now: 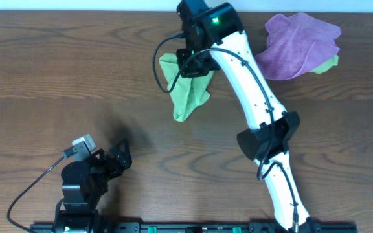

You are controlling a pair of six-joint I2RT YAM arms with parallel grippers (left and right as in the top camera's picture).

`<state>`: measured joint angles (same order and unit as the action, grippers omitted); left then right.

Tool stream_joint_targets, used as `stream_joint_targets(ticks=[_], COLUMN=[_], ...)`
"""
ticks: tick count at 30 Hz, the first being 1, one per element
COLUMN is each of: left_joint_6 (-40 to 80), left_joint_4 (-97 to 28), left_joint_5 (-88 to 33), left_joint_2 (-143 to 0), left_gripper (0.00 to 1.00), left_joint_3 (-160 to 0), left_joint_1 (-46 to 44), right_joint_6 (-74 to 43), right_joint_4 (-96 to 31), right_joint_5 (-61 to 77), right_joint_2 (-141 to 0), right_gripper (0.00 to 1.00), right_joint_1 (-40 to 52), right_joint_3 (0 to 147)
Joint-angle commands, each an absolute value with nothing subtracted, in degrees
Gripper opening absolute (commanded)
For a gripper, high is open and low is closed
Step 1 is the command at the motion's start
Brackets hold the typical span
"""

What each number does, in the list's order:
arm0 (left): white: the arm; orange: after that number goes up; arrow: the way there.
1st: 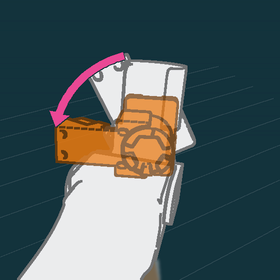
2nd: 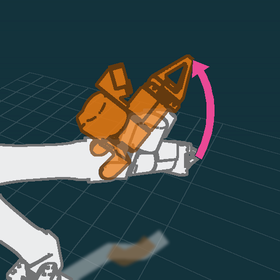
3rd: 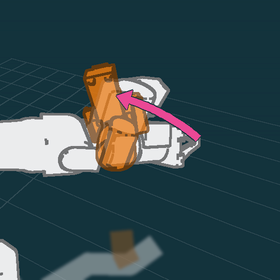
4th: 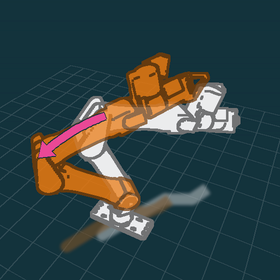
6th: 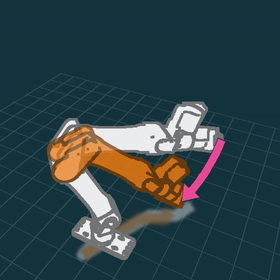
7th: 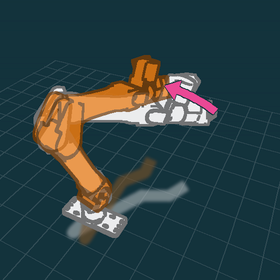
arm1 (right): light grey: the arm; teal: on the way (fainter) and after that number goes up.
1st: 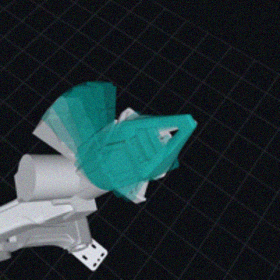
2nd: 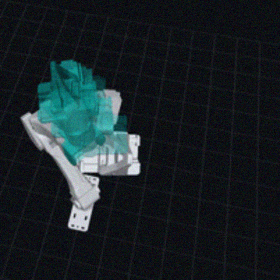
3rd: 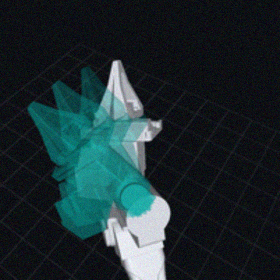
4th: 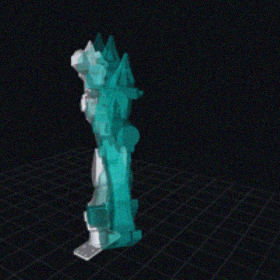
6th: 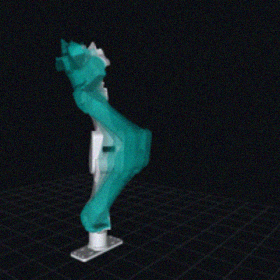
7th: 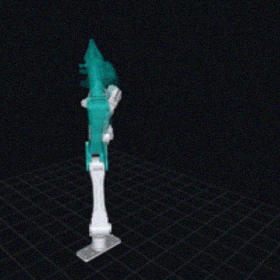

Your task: Fold the cloth

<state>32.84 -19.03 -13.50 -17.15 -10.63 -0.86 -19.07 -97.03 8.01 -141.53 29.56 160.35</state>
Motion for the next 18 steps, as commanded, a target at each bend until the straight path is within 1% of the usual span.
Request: stream_joint_targets(ticks=[1, 6, 13, 18], left_joint_6=[35.2, 35.4, 35.4, 35.4], left_joint_4=[-18.8, -18.8, -18.8, -18.8], left_joint_5=[-12.9, -13.0, -13.0, -13.0], left_joint_2=[-17.2, -17.2, -17.2, -17.2], left_gripper=[0.95, 0.95, 0.95, 0.95], left_joint_3=[-12.2, -12.2, -12.2, -12.2], left_joint_1=[-0.9, -0.9, -0.9, -0.9], right_joint_6=[-23.0, -23.6, -24.3, -24.1], right_joint_4=[-97.3, -97.3, -97.3, -97.3], right_joint_5=[0.1, -9.3, -17.3, -18.7], right_joint_2=[-137.5, -133.0, -125.8, -124.0], right_gripper=[0.01, 0.01, 0.01, 0.01], right_joint_1=[29.3, 28.4, 24.5, 21.0], right_joint_3=[161.6, 161.6, 161.6, 161.6])
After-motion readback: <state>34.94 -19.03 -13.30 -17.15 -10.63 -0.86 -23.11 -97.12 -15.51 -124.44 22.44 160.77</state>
